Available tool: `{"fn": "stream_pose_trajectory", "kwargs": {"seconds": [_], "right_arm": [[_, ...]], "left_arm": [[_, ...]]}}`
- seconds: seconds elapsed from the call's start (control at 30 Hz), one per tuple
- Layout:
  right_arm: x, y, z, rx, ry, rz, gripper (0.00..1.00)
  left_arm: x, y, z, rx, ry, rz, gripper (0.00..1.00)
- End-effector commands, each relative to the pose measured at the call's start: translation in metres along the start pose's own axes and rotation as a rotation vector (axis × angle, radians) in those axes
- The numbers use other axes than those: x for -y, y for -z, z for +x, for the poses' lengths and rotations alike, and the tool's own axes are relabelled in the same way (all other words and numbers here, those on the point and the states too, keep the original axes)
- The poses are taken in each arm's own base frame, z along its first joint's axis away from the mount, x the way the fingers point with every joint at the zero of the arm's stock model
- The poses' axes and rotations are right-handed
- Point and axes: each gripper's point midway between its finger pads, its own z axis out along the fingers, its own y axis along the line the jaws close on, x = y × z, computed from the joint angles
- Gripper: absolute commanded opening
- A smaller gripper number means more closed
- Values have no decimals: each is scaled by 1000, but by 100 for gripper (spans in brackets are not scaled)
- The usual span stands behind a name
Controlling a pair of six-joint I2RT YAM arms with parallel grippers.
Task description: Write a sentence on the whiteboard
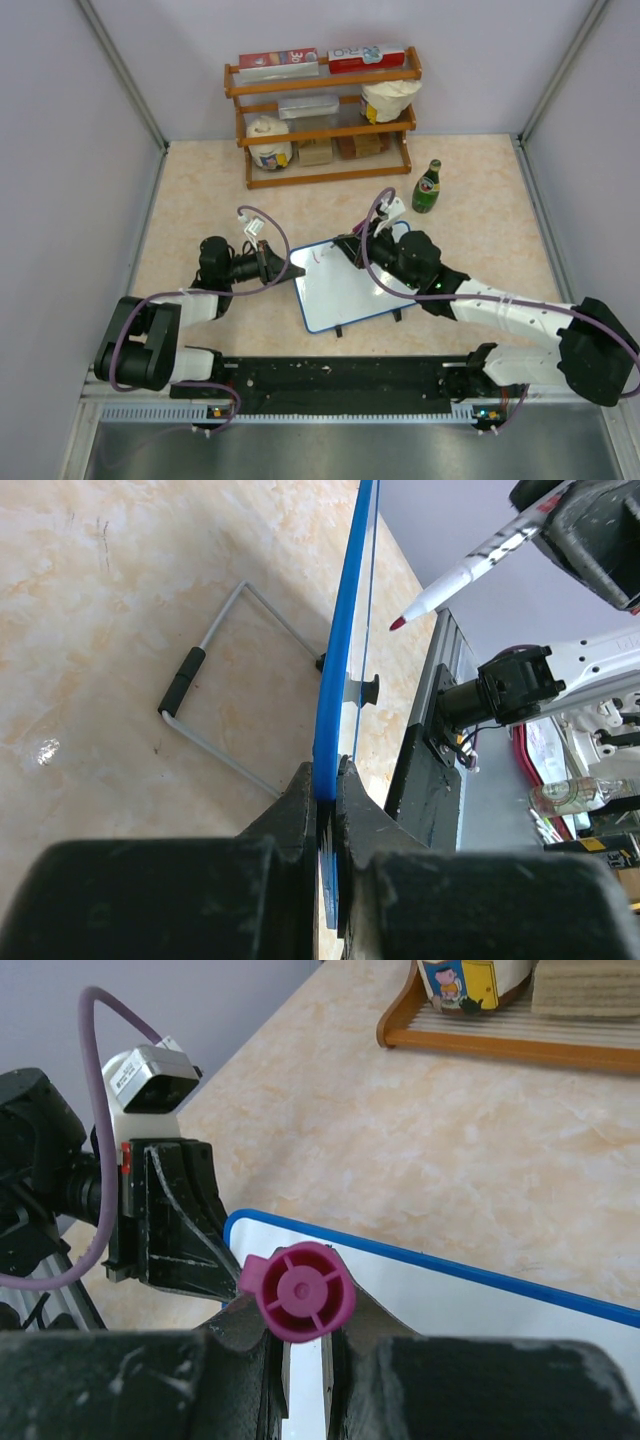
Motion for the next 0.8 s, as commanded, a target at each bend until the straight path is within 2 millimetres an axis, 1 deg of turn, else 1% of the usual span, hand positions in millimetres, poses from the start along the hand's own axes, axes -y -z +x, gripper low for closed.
{"fn": "stream_pose_trajectory", "kwargs": {"seconds": [0.0,0.1,0.27,0.6,0.77], "right_arm": [[-7,0,-34,88,-1,11,0],[-9,-3,-36,94,-3,5,0],[-9,-8,-32,83,-13,8,0],[-13,-11,-40,107,-29,-7,0],[-12,-13,-39,114,-42,0,0]], "left_arm": [[-6,-2,-2,6,-74,-11,0],[-7,-3,-1,4,-71,-13,0],[-7,-2,1,-1,-66,-10,0],[-8,-2,1,-1,-68,-12,0],[-8,-2,1,-3,-62,-10,0]]}}
